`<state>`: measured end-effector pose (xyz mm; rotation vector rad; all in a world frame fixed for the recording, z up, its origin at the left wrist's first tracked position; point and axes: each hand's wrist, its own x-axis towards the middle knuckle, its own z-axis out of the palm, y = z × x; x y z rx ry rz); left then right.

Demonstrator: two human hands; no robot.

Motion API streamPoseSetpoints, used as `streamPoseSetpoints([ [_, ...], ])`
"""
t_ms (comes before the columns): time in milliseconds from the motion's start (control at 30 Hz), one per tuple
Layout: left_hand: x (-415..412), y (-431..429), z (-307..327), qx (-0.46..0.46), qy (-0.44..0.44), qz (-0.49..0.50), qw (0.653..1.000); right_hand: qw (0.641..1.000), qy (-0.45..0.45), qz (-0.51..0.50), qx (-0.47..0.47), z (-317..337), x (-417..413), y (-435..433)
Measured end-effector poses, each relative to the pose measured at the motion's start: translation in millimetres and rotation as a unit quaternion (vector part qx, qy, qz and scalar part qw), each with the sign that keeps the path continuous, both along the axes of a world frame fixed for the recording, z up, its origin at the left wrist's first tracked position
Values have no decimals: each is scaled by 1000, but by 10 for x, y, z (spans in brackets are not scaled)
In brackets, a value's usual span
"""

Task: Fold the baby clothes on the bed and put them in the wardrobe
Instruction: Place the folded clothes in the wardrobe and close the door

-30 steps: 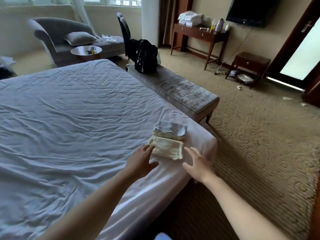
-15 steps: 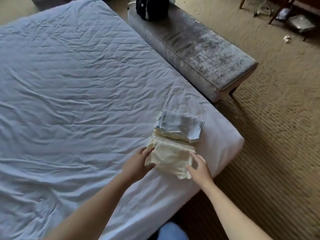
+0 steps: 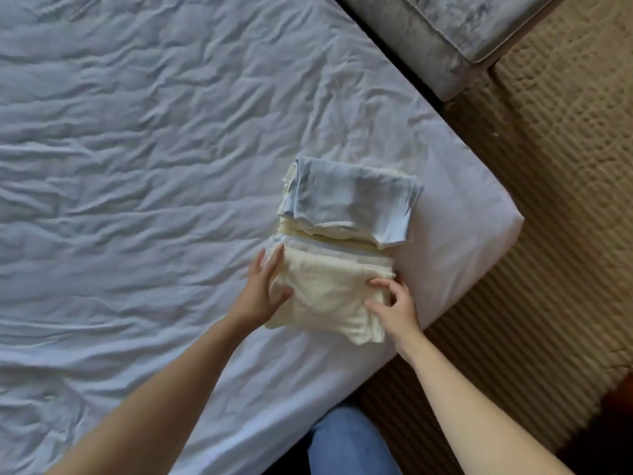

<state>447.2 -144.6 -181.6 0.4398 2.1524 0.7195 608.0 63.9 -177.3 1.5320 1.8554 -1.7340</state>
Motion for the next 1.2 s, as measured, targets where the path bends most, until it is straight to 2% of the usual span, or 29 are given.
streamPoseSetpoints([
  [167, -43, 28, -118, 26, -1, 2, 1000, 999, -6, -22, -23, -64, -28, -15],
  [333, -111, 27, -137, 37, -52, 18, 998, 998, -8, -42, -47, -97, -76, 45],
  [700, -253, 78, 116, 71, -184, 118, 973, 967, 37, -102, -230, 77, -97, 270],
  [1033, -92, -87, 722, 122, -185, 132, 966, 964, 85, -113, -226, 633, 132, 45],
  [1200, 112, -258, 1171, 168, -168, 98, 966, 957, 140, -125, -220, 1068, 516, -217],
])
